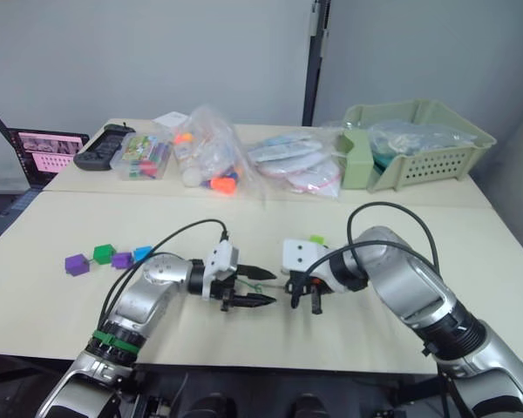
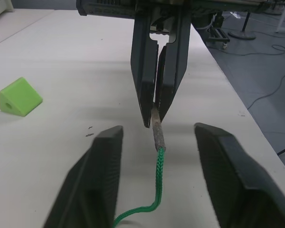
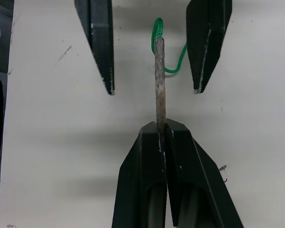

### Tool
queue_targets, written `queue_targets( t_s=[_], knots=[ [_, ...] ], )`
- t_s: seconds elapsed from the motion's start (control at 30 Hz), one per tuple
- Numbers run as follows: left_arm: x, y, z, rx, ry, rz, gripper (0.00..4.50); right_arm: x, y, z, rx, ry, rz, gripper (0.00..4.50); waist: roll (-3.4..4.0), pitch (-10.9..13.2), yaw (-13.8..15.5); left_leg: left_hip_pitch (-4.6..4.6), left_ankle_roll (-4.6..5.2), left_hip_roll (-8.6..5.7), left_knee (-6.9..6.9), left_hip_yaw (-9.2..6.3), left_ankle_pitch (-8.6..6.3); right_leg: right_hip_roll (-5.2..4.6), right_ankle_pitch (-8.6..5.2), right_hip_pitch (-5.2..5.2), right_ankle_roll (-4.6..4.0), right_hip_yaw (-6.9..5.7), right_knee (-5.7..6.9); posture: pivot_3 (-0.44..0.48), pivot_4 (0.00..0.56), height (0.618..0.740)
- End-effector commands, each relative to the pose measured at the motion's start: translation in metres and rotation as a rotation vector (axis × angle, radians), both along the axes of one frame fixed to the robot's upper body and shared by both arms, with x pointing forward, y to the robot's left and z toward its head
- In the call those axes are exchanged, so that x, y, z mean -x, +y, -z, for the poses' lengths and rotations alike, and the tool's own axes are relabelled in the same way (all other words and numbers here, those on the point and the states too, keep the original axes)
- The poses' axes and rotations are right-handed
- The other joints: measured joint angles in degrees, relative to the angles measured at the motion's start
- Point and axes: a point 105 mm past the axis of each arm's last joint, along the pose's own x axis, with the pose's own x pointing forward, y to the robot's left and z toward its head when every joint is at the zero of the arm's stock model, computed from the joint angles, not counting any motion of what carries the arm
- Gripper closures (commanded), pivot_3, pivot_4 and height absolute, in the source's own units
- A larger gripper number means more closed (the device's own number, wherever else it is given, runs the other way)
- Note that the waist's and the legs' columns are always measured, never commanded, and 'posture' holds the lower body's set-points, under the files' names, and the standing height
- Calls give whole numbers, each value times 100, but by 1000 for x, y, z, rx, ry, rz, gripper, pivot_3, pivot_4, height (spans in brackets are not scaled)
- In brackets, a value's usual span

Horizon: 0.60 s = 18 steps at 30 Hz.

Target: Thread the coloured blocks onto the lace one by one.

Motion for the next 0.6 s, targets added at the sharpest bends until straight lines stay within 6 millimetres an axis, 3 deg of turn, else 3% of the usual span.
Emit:
queue_targets(
  t_s=[0.03, 0.17, 0.47, 0.6],
  knots=[
    [3, -1, -11, 29, -28, 19, 3307, 3, 3, -8, -4, -24, -25, 4500, 0, 0, -1, 0, 0, 0, 0, 0, 0, 0, 0, 0, 0, 0, 0, 0, 150, 737],
    [2, 0, -10, 22, -28, 15, 4467, 2, 4, -8, -5, -23, -24, 4500, 0, 0, 0, 0, 0, 0, 0, 0, 0, 0, 0, 0, 0, 0, 0, 0, 150, 737],
    [1, -2, -11, 29, -26, 11, 4467, 5, 3, -8, -5, -18, -17, 4500, 0, 0, 0, 0, 0, 0, 0, 0, 0, 0, 0, 0, 0, 0, -1, 0, 150, 737],
    [1, -2, -11, 30, -27, 5, 4500, 5, 2, -10, -15, -18, -4, 3221, 0, 0, 1, 0, 0, 0, 0, 0, 0, 0, 0, 0, 0, 0, -1, 0, 150, 737]
  ],
)
